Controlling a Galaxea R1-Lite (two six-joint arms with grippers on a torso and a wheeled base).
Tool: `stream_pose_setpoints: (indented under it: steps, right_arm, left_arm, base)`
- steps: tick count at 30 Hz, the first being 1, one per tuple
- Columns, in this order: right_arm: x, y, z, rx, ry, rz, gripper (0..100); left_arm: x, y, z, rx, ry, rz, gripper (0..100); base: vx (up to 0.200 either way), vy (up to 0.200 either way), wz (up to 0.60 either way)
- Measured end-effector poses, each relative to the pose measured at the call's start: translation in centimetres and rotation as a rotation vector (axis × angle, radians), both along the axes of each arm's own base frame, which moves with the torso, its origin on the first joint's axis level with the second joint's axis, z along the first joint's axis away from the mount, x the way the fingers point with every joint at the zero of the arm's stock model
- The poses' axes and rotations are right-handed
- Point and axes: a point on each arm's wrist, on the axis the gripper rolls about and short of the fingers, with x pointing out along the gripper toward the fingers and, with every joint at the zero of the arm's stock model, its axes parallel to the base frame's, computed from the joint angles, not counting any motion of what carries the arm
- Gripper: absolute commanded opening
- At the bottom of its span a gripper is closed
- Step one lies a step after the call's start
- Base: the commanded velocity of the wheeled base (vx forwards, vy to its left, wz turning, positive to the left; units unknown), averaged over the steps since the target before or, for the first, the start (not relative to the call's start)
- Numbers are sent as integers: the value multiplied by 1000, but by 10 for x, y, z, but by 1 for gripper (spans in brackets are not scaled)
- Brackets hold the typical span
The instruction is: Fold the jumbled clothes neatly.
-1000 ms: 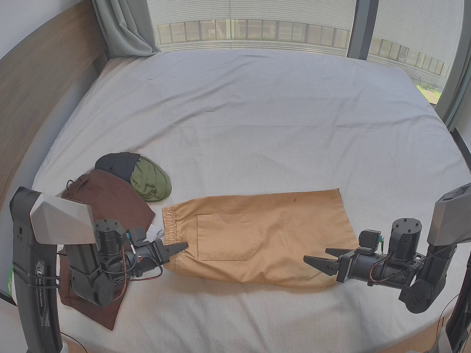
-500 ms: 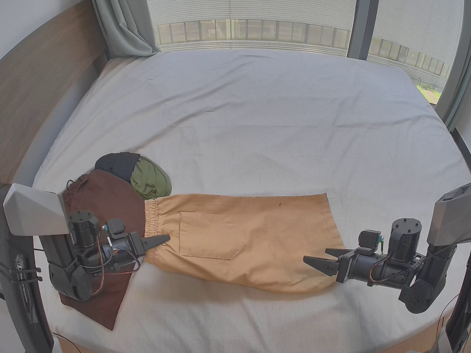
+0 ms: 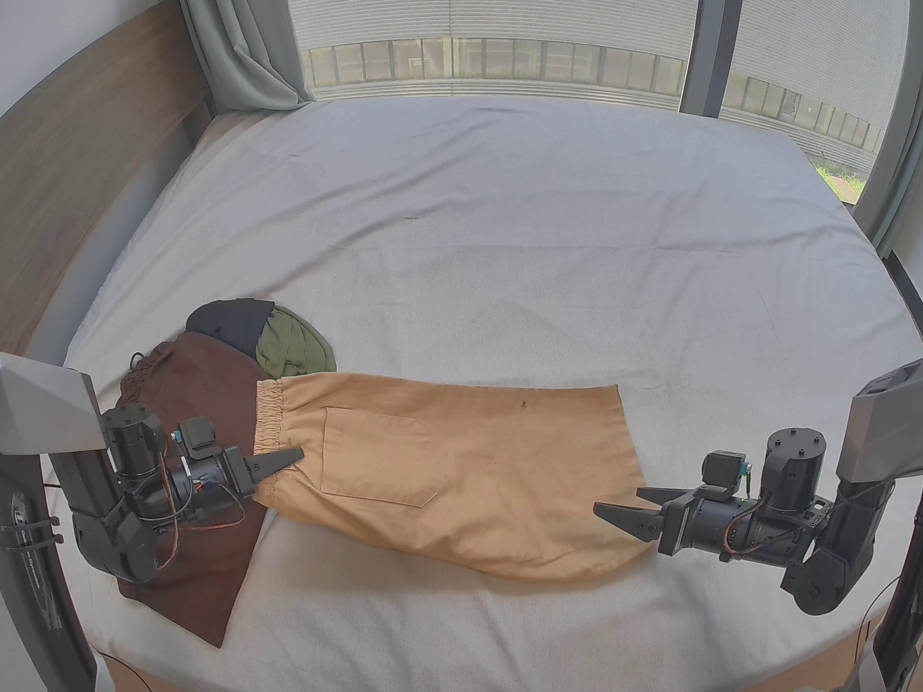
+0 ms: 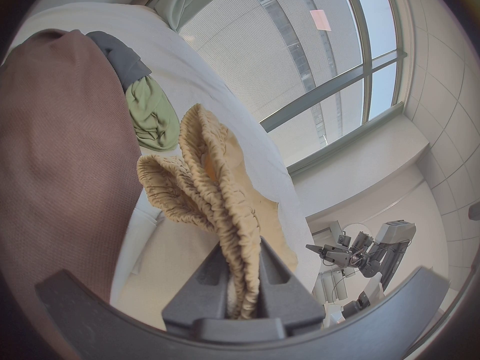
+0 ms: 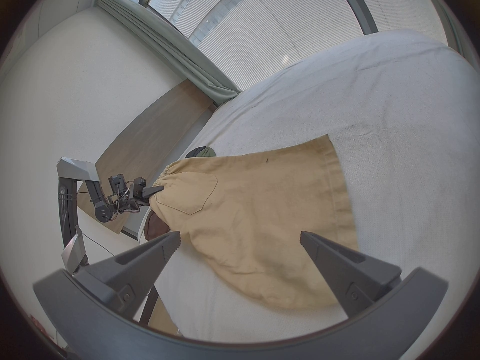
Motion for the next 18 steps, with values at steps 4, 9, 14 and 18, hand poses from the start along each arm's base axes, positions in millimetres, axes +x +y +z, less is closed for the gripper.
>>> stream_pose_setpoints:
  steps: [4, 9, 14, 18]
  right_arm:
    - [0, 0, 0, 0, 0, 0, 100]
    - [0, 0, 0, 0, -1, 1, 100]
    - [0, 0, 0, -1, 0, 2, 100]
    - [0, 0, 0, 0, 0, 2, 100]
  left_arm:
    - [-3, 3, 1, -2, 1, -6, 0]
    - [-5, 9, 4, -6, -6, -3, 0]
    - [-5, 9, 9, -7, -20, -5, 0]
    - [-7, 5, 13, -8, -29, -15, 0]
  base:
    - [0, 0, 0]
    - [0, 0, 0]
    - [0, 0, 0]
    - [0, 0, 0]
